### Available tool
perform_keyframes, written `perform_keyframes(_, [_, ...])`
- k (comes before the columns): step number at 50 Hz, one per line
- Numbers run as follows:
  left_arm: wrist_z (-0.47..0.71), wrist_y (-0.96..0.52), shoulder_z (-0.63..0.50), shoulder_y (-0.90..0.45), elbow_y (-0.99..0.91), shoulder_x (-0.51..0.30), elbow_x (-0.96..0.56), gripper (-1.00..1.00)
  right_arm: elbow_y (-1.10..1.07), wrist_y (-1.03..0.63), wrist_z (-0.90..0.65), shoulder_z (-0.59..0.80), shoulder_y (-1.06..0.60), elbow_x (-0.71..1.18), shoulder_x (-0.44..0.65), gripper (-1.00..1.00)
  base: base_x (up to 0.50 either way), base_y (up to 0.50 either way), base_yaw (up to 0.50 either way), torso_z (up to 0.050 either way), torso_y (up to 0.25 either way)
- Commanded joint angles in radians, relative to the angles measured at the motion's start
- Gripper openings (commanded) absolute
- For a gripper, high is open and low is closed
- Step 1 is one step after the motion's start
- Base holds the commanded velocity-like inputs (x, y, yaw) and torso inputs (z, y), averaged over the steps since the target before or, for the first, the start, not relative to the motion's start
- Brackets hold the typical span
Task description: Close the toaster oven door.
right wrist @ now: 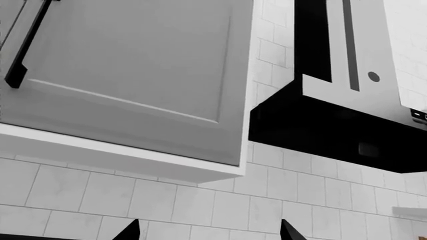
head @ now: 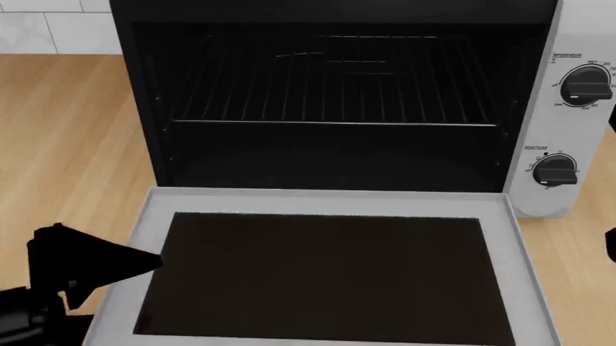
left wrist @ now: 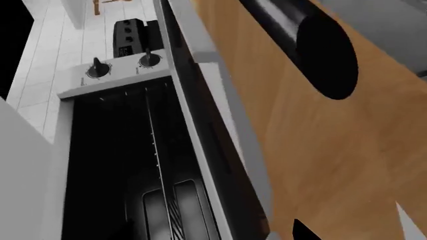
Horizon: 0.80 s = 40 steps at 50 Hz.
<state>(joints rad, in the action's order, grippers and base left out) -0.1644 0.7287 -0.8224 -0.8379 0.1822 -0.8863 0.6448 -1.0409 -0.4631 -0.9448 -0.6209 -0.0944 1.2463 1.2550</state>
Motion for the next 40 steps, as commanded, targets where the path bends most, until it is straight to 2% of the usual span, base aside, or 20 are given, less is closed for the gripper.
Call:
perform_keyframes(1, [0.039,-0.005,0.016,0.045,-0.062,-0.052,-0.008,1.0,0.003,0.038,-0.018,0.011,0.022,-0.004,0.028,1.0,0.0,0.0,0.0,0.0,0.0])
perform_keyframes(9, [0.049,-0.067,0.06,0.083,-0.159,-0.095,-0.071,1.0,0.001,0.049,-0.03,0.0,0.032,0.007,0.046,1.0,0.0,0.0,0.0,0.0,0.0])
perform_keyframes(16, [0.098,-0.062,0.095,0.062,-0.168,-0.079,-0.111,1.0,0.002,0.057,-0.041,-0.006,0.033,0.02,0.066,1.0,0.0,0.0,0.0,0.0,0.0])
perform_keyframes(27, [0.112,-0.108,0.122,0.064,-0.184,-0.069,-0.161,1.0,0.006,0.081,-0.062,-0.005,0.026,0.043,0.104,1.0,0.0,0.0,0.0,0.0,0.0])
perform_keyframes(40, [0.106,-0.207,0.16,0.089,-0.263,-0.068,-0.245,1.0,-0.005,0.023,-0.045,-0.164,0.059,0.113,0.086,1.0,0.0,0.0,0.0,0.0,0.001])
